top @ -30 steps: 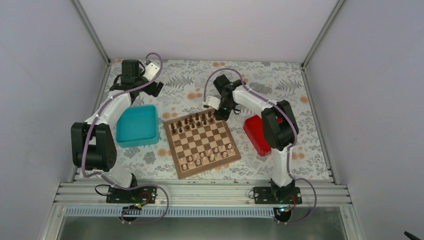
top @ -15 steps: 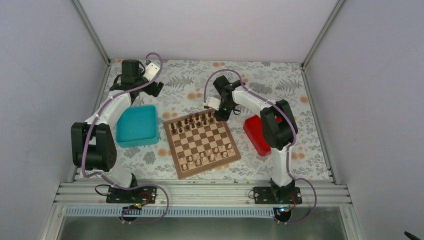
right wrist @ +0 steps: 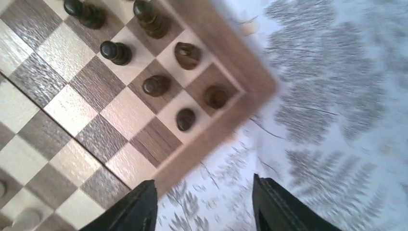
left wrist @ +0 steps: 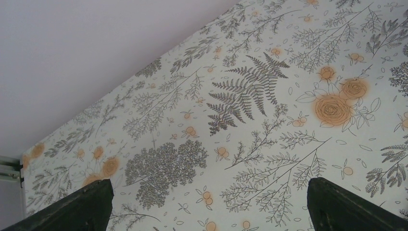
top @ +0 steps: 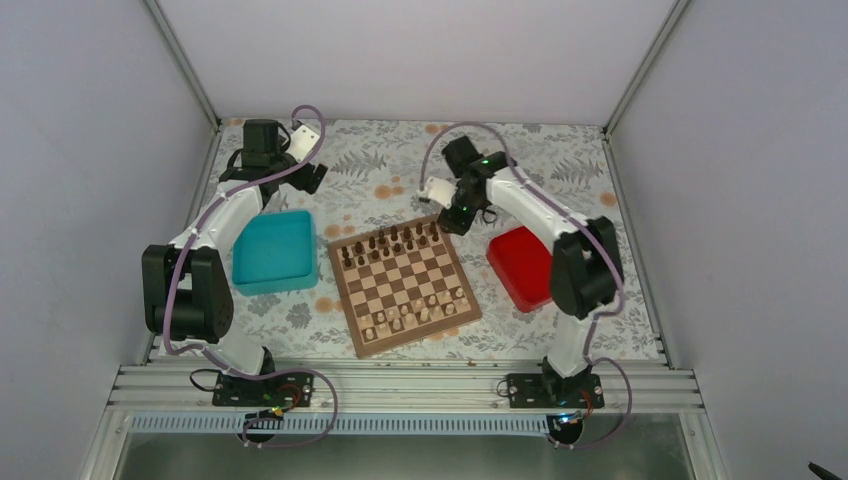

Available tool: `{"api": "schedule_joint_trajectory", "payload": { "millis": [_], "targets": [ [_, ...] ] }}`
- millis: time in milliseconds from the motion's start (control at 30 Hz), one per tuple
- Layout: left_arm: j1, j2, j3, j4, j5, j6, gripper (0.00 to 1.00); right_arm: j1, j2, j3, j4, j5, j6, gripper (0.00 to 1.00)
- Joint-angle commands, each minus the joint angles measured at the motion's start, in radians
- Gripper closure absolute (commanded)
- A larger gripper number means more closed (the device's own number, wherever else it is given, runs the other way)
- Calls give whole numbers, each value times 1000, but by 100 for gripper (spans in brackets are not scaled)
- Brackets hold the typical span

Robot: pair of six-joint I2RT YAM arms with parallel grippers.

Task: Set up the chess pieces on the board
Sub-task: Place the chess piece on the chessboard, then reset both arms

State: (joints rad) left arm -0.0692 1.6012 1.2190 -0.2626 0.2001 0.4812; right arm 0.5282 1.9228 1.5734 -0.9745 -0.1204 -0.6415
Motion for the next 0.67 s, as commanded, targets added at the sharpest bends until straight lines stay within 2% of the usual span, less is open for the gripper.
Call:
{"api": "schedule_joint_trajectory", "payload": {
  "millis": [0,33,67,200,400,500,567,633],
  "targets": [
    [0,-19,1,26,20,-17,0,-71,-164,-19,19,88,48,31],
    [-1,-20,2,26,21,-20,0,-93,-193,-29,50,112,70,6],
    [0,-20,3,23,22,-22,0,-120,-216,-37,83,130,87,1],
    [0,-22,12,17,35,-31,0,-210,-293,-63,223,161,163,0],
    [0,-31,17,12,38,-35,0,-221,-295,-159,374,228,202,0],
    [0,-40,12,15,35,-35,0,-222,-285,-188,376,227,187,0],
    [0,-47,8,16,30,-33,0,-228,-272,-191,341,161,157,0],
    [0,-52,7,17,28,-32,0,-230,-277,-219,383,154,156,0]
  ]
}}
